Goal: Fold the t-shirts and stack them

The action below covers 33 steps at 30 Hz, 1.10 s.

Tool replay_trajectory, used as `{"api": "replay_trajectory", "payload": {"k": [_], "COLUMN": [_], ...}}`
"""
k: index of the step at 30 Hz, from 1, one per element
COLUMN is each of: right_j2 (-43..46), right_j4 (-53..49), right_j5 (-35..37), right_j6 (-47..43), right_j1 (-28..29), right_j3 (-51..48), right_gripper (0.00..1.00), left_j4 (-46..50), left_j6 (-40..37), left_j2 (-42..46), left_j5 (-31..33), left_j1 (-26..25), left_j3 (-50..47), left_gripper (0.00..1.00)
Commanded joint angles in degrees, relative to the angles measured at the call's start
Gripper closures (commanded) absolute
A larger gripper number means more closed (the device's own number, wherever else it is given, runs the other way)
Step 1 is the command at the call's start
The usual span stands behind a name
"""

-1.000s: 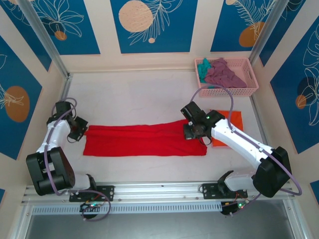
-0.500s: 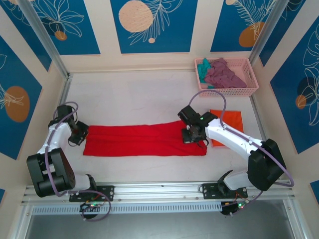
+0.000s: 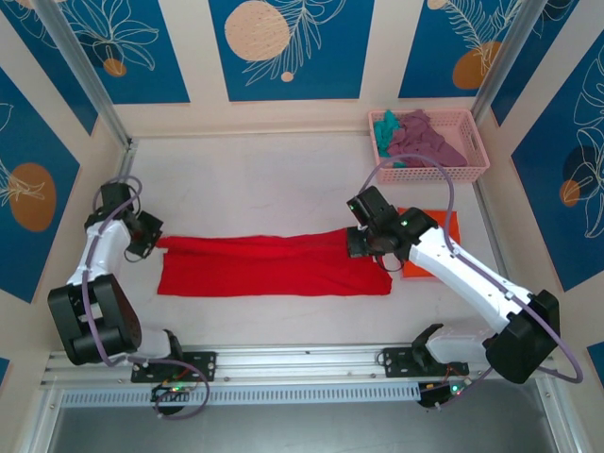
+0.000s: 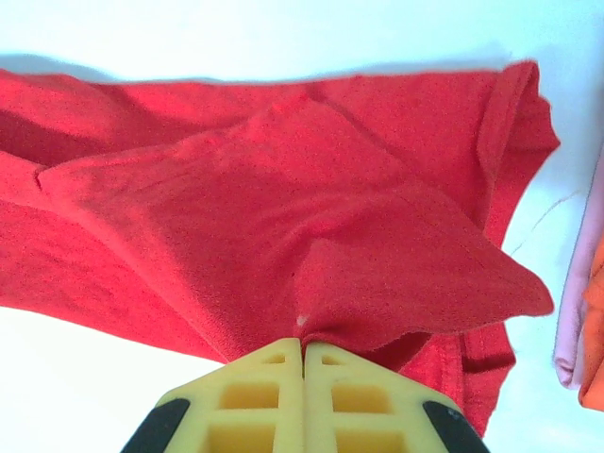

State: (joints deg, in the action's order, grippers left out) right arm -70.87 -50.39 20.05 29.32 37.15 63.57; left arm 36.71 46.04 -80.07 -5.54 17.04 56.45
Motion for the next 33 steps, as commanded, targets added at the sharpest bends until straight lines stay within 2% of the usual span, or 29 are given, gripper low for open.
{"api": "replay_trajectory", "payload": {"k": [1,7,11,15,28,33], "right_j2": [1.99,1.58,0.64,0.21,0.16,-0.24], "right_j4": [-1.09,-0.17,0.56,1.10,-1.46,-1.55], "right_j5": [-2.03,-3.74,-4.20,-4.35,-6.63,-6.46], "right_j6": [-0.29,1.00,0.74,0.47,2.12,3.02], "right_j1": [0.39,0.36,0.36,0.30,0.38,0.03], "right_j3": [1.37,-1.58,-1.36,-1.23,-5.39,-7.39], "right_gripper": [1.00,1.00,1.00,1.00,1.00,1.00], "left_j4": [0.47,-3.09,-2.18,-2.23,-4.24,-2.61], "left_j6": [0.43,2.71,3.24,3.45,3.63,2.39], "left_j2": [-1.09,-4.48,-8.96,-9.67,-3.41,-1.63], "left_j5": [0.34,-1.78,-3.34,-3.43,-1.36,0.27], "left_j1": [0.77,0.82,0.75,0.74,0.81,0.83], "left_j3": [2.60,4.99,10.61,12.68,-1.33,-3.01], "left_gripper": [1.00,1.00,1.00,1.00,1.00,1.00]}}
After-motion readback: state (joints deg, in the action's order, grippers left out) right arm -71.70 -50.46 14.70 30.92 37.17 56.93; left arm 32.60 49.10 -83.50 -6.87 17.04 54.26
